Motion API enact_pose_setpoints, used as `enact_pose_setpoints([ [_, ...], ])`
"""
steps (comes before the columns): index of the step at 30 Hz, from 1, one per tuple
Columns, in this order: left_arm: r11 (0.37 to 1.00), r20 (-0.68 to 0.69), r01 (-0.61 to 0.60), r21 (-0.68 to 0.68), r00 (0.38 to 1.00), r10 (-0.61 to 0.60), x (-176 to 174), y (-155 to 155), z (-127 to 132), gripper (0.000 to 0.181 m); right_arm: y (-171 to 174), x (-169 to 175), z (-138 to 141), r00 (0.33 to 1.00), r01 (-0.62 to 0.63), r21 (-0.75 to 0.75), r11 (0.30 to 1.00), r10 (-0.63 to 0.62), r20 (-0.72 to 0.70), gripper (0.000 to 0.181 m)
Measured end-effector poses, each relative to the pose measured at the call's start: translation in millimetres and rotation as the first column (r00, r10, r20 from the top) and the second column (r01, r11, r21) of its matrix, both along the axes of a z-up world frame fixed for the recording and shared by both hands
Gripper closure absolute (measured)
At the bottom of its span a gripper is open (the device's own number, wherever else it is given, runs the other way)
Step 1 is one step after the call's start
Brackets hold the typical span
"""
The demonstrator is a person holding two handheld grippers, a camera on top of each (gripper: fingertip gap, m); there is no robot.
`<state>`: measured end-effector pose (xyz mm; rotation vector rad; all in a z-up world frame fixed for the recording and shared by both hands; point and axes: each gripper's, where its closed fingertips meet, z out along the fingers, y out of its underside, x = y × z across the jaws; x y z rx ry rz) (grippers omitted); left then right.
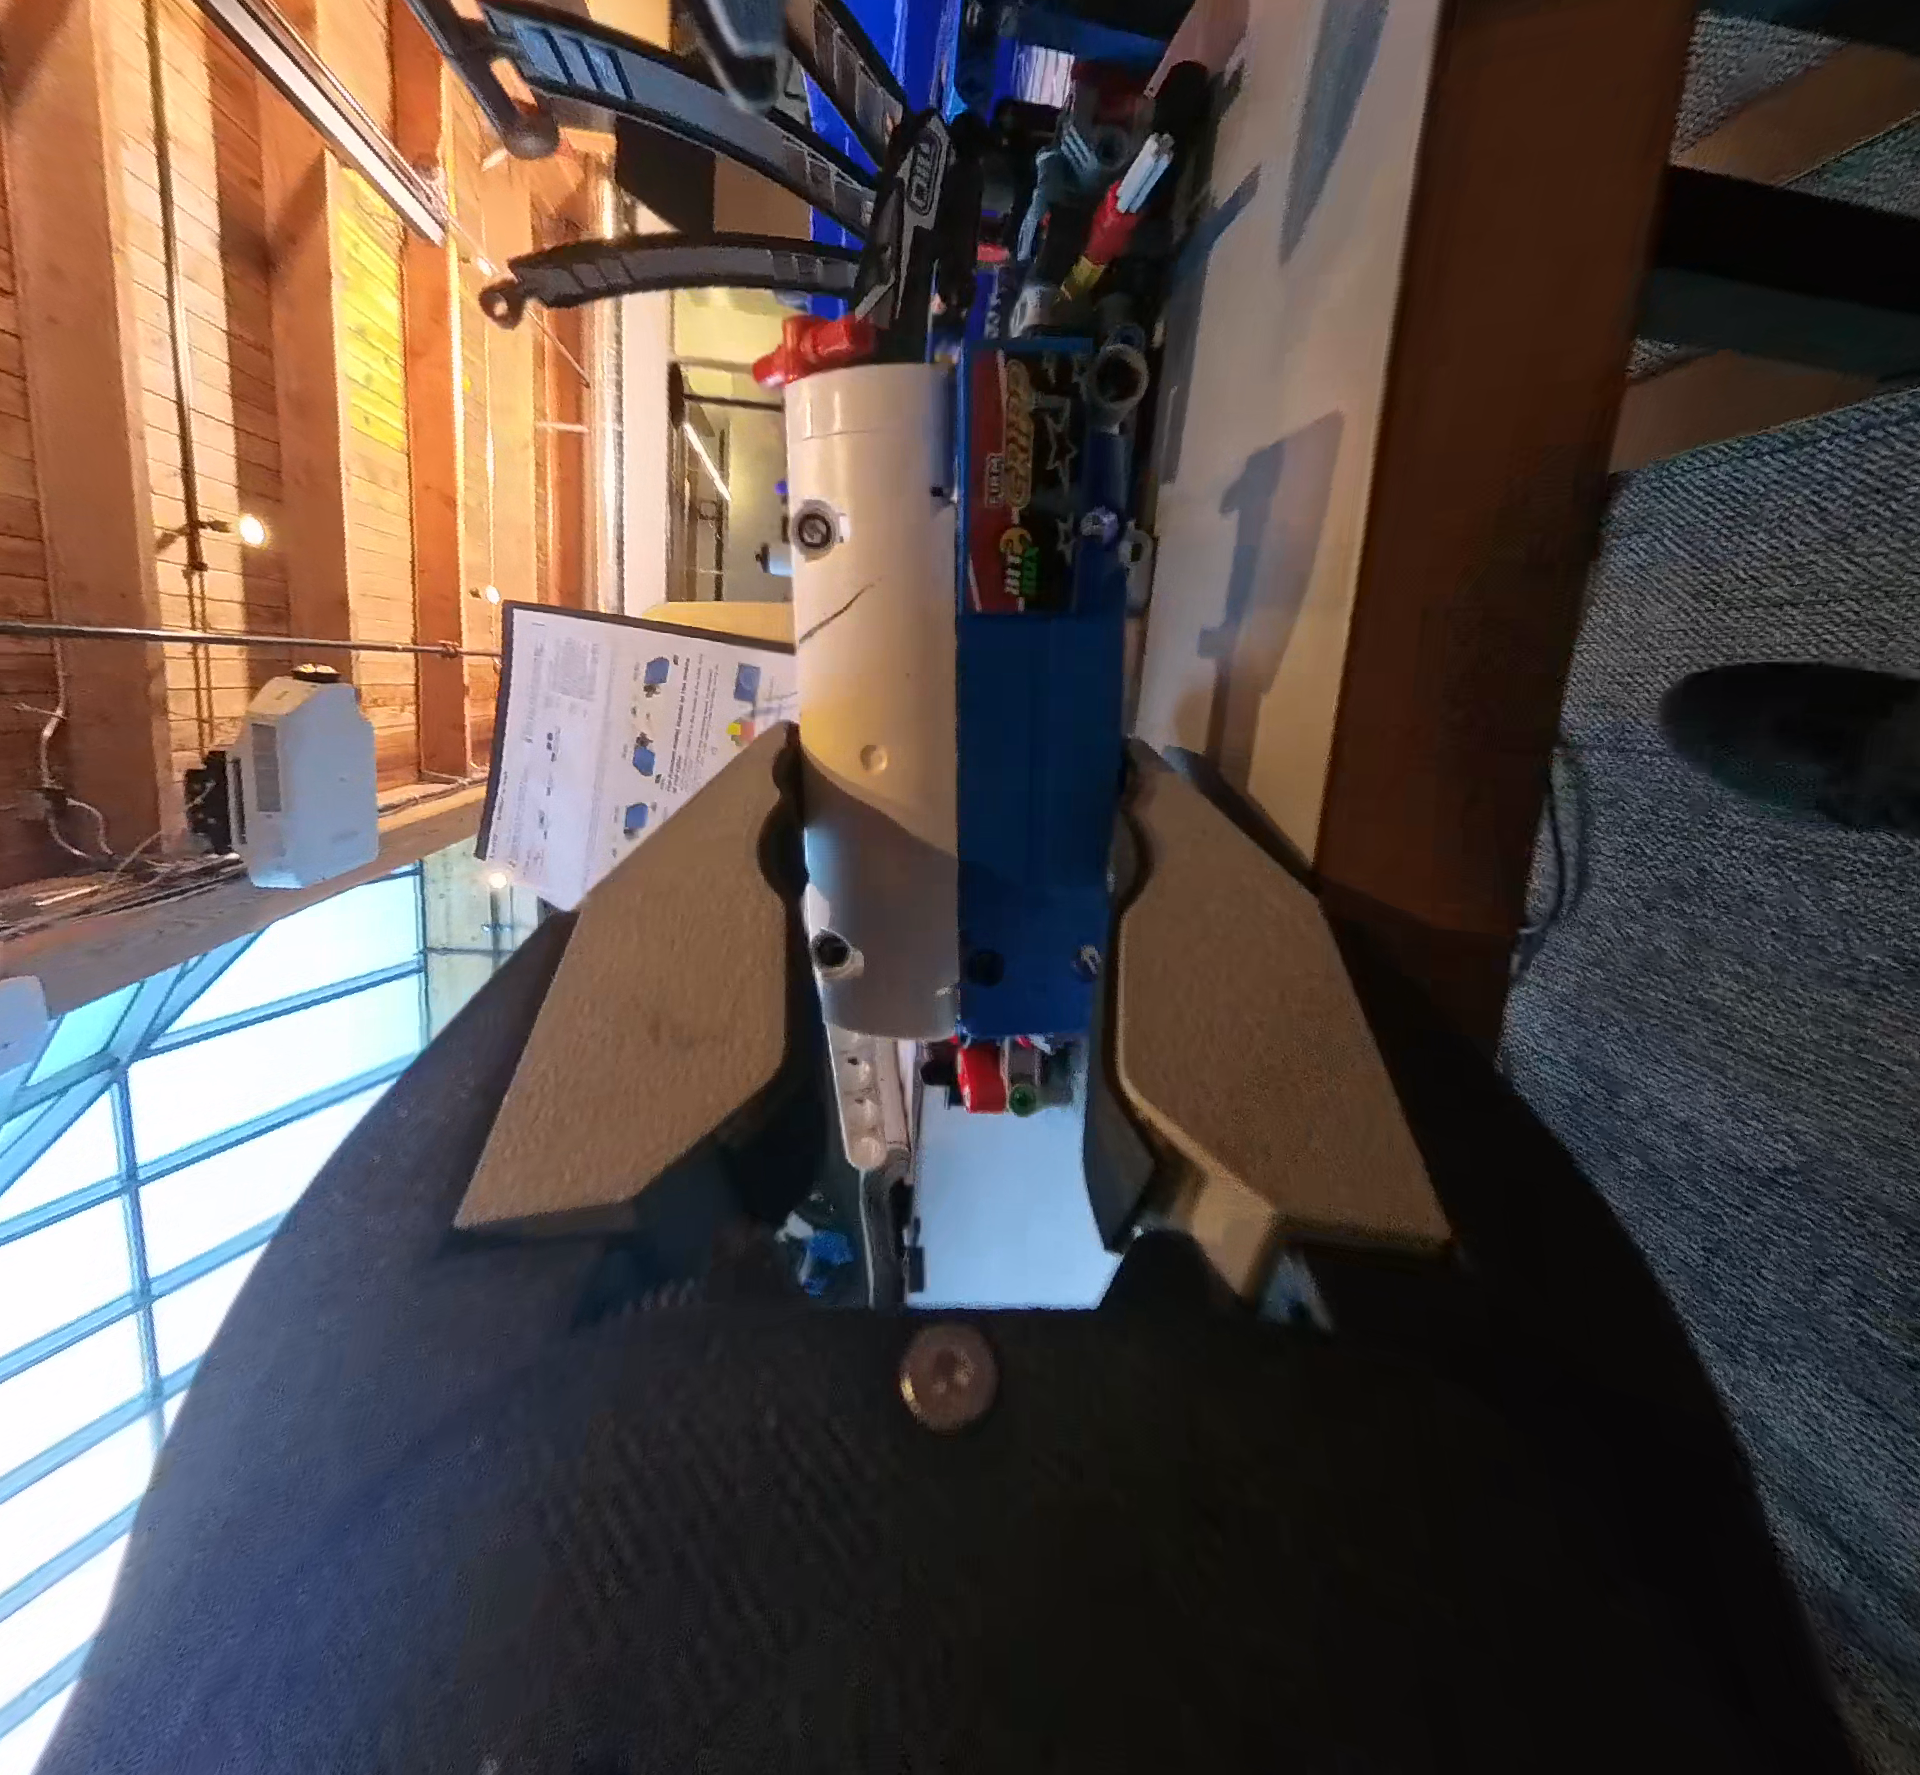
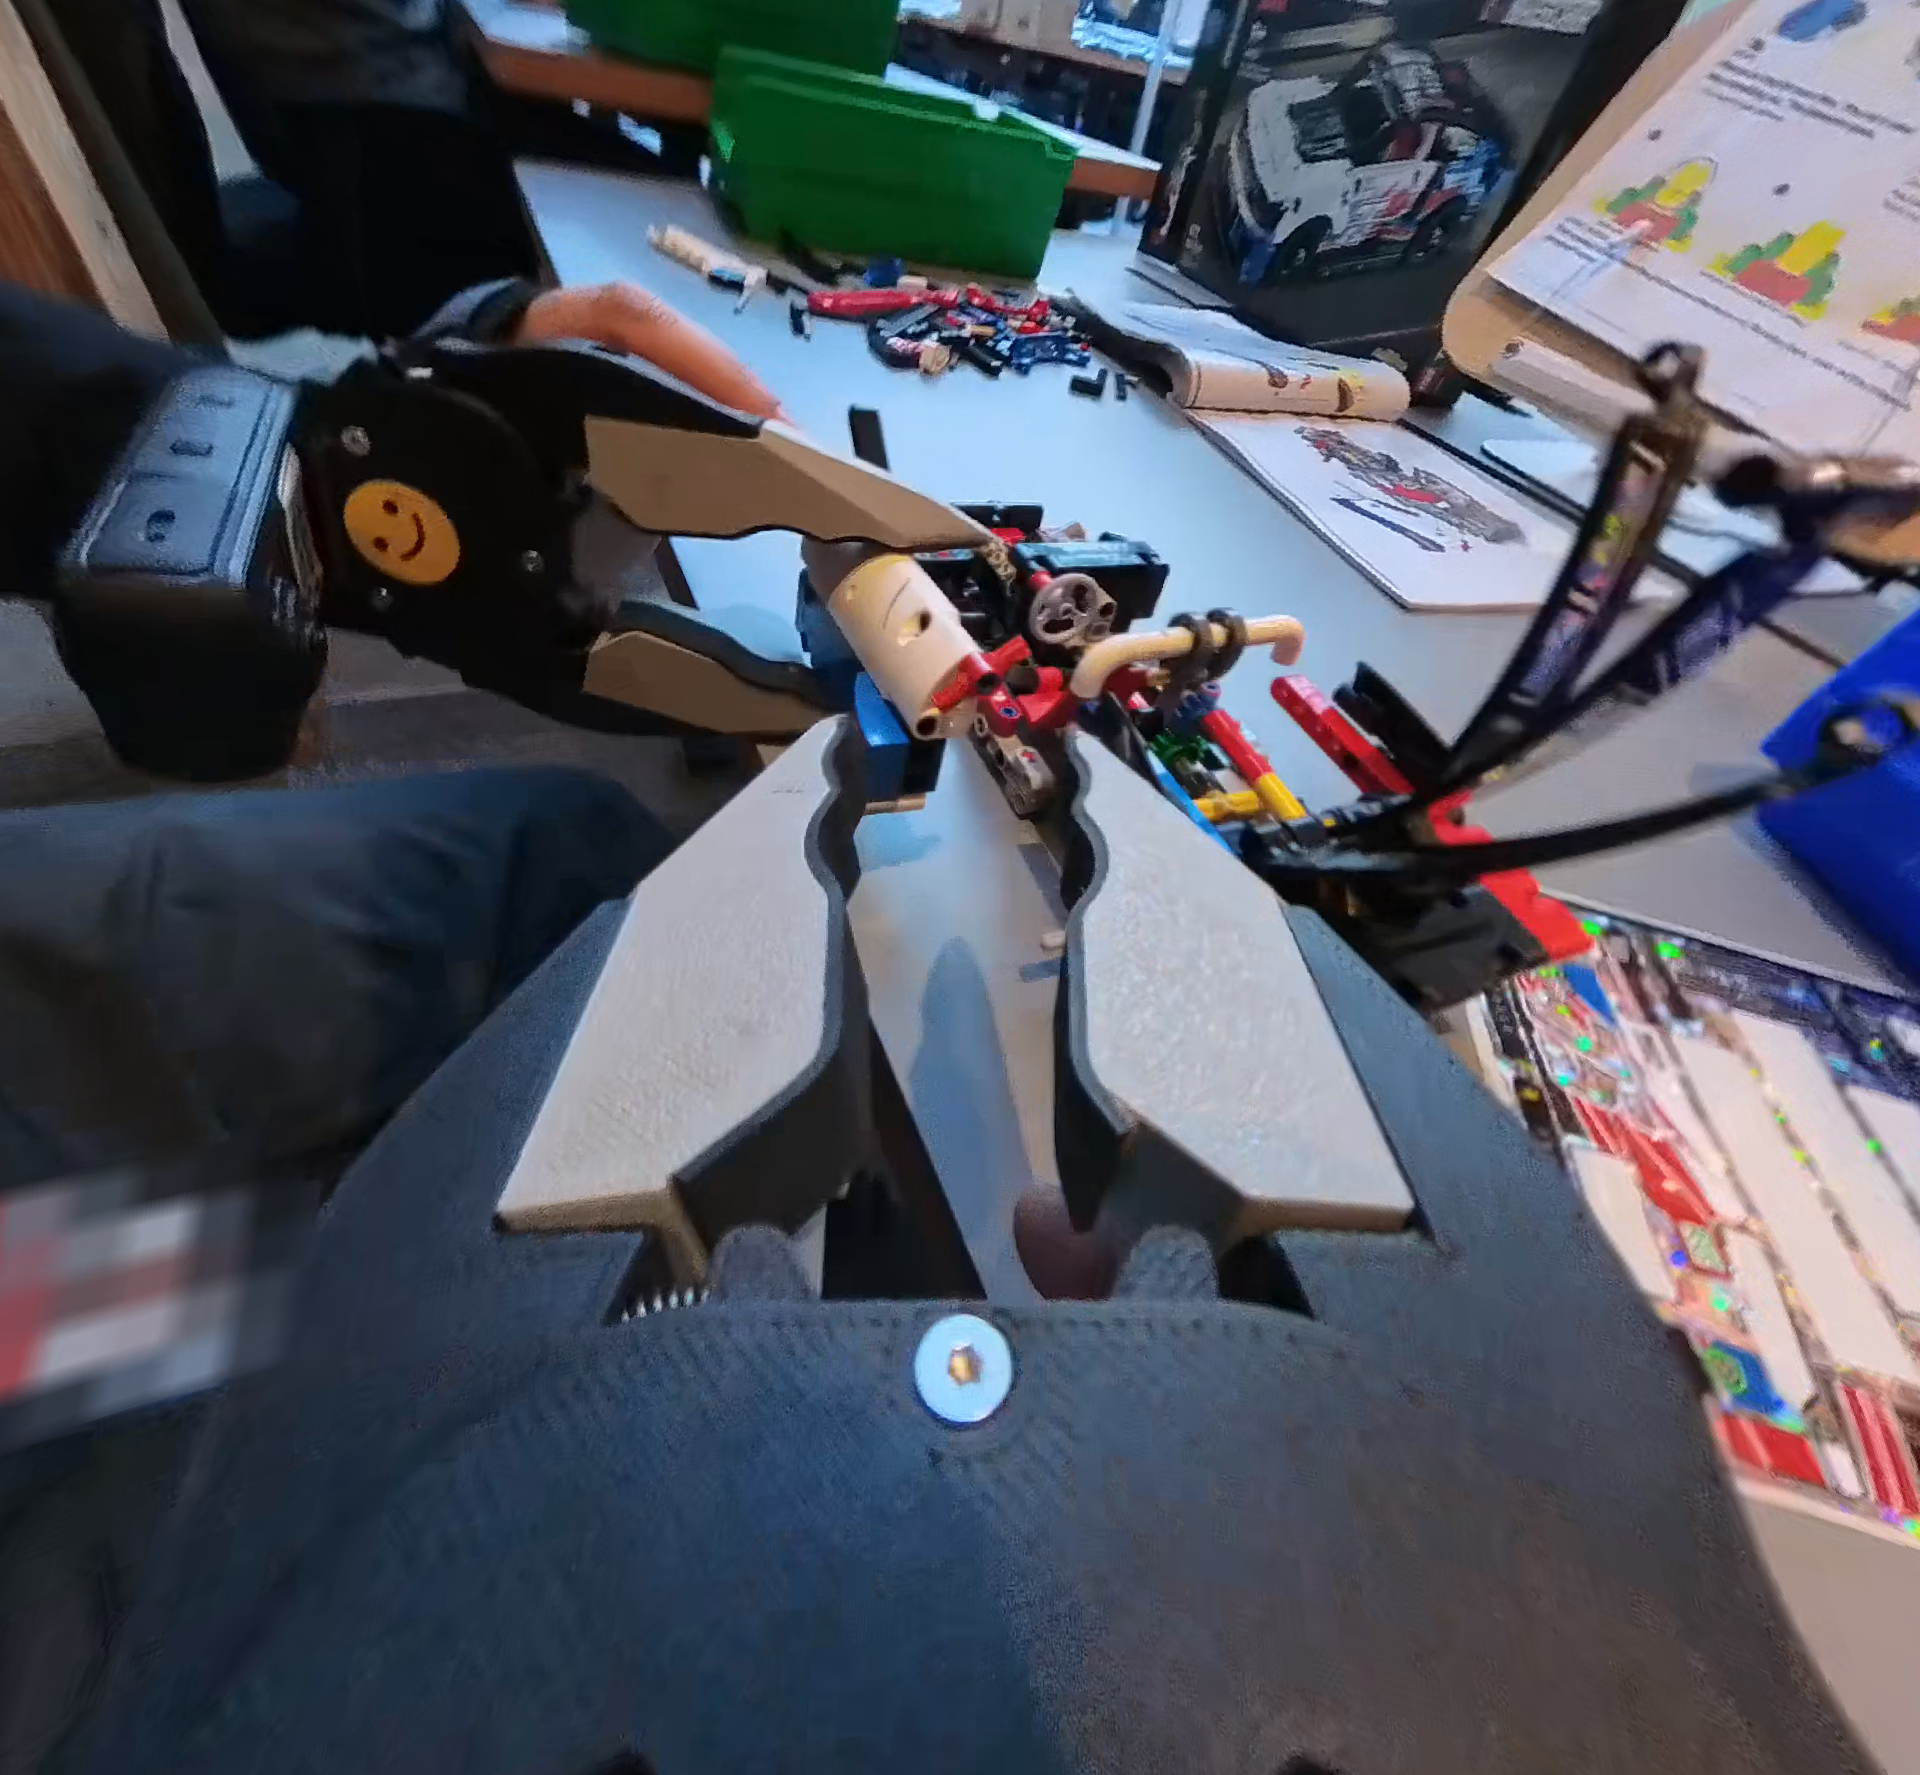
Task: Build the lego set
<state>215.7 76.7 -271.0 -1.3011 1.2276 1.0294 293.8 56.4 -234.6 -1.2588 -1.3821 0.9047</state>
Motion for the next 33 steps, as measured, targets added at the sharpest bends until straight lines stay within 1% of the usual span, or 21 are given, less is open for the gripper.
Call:
enact_pose_setpoints([
  [3,0.999,-0.042,0.025,0.033,0.999,-0.024,1,-2,2,0.126,-2,-7,-5,0.994,-0.028,0.128,0.991,0.015,0.104,0.148],
  [6,0.998,-0.016,0.056,0.028,0.998,-0.055,-1,-4,2,0.126,-2,-13,-12,0.977,-0.080,0.247,0.966,0.027,0.211,0.145],
  [9,0.995,-0.020,0.094,0.034,0.995,-0.094,1,-5,2,0.126,-1,-22,-12,0.970,-0.105,0.354,0.929,0.018,0.241,0.145],
  [12,0.991,-0.032,0.121,0.050,0.992,-0.119,3,-5,3,0.126,-4,-32,-15,0.964,-0.146,0.405,0.903,0.037,0.263,0.148],
  [15,0.989,-0.010,0.137,0.050,0.991,-0.136,4,-5,3,0.129,-4,-34,-14,0.964,-0.164,0.448,0.879,0.045,0.264,0.151],
  [19,0.988,0.029,0.151,0.027,0.988,-0.152,6,-4,2,0.129,-3,-31,-13,0.961,-0.190,0.375,0.907,0.094,0.259,0.152],
  [22,0.986,0.028,0.162,0.022,0.986,-0.163,8,-3,1,0.128,-6,-29,-12,0.960,-0.208,0.235,0.950,0.152,0.236,0.155],
  [25,0.987,-0.005,0.158,0.037,0.987,-0.158,10,-4,2,0.128,-10,-26,-11,0.958,-0.219,0.097,0.971,0.196,0.208,0.159],
  [30,0.990,-0.074,0.135,0.051,0.989,-0.131,13,-9,2,0.127,-13,-20,-16,0.956,-0.214,0.081,0.974,0.191,0.224,0.159],
  [33,0.988,-0.116,0.136,0.070,0.985,-0.127,13,-11,3,0.127,-19,-18,-18,0.948,-0.230,-0.027,0.973,0.230,0.218,0.159],
])
